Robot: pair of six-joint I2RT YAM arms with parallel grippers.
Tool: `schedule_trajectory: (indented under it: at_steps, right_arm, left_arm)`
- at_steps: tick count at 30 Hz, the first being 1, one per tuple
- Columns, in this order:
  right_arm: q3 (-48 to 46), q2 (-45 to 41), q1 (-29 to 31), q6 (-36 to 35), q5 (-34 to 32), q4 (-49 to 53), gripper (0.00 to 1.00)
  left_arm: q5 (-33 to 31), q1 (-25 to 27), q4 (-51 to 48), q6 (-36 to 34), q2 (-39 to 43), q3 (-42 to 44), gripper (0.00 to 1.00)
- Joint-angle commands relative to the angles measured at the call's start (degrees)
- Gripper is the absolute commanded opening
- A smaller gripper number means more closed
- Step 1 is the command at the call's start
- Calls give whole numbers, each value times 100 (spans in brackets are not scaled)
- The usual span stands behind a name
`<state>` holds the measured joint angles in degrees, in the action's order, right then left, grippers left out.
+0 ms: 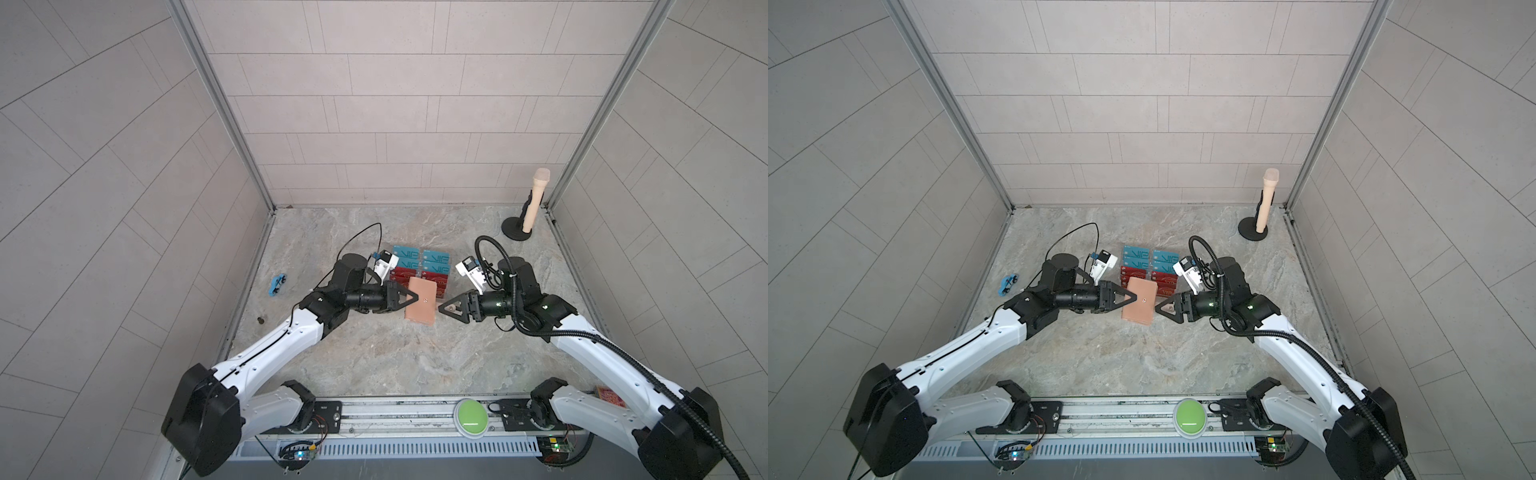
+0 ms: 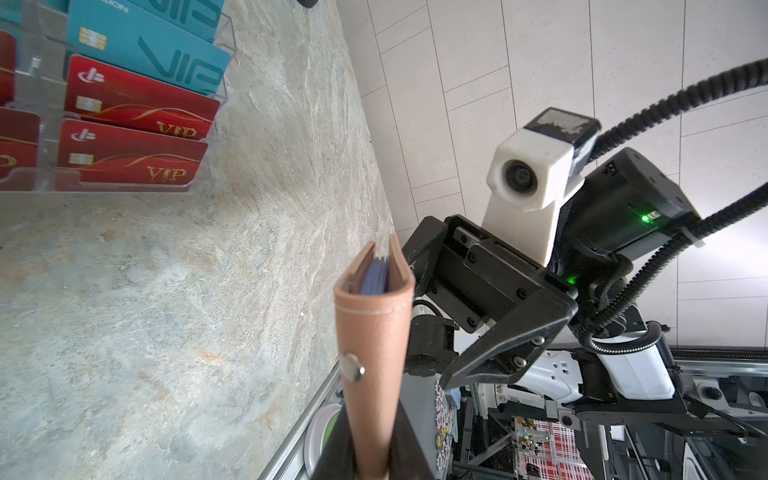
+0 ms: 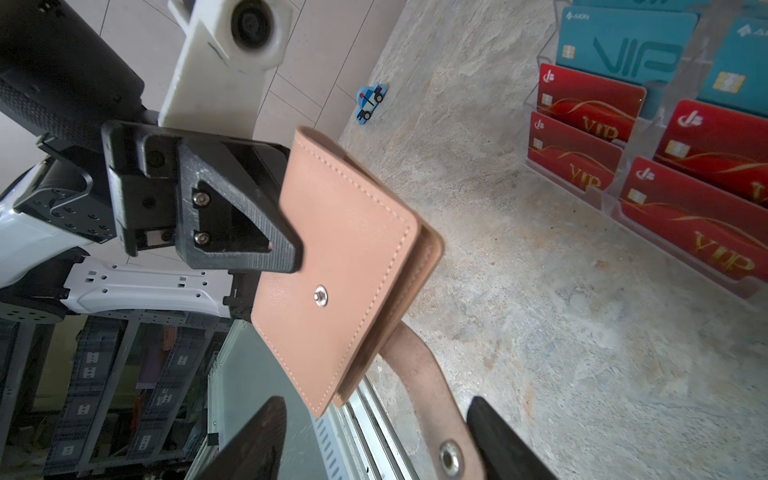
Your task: Put the credit cards into the card holder
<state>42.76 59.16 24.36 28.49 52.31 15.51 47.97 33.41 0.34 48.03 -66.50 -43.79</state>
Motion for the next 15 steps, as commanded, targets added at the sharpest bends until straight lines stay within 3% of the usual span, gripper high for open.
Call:
schedule_trajectory:
  at_steps: [1,15]
  right_arm:
    - [41,51,-56,-129,-107,4,70]
    - [-195,449,-63,143,-74,-730,68]
  left_arm:
    - [53,17,195,-4,164,64,15]
    - [174,17,531,186,181,145,16]
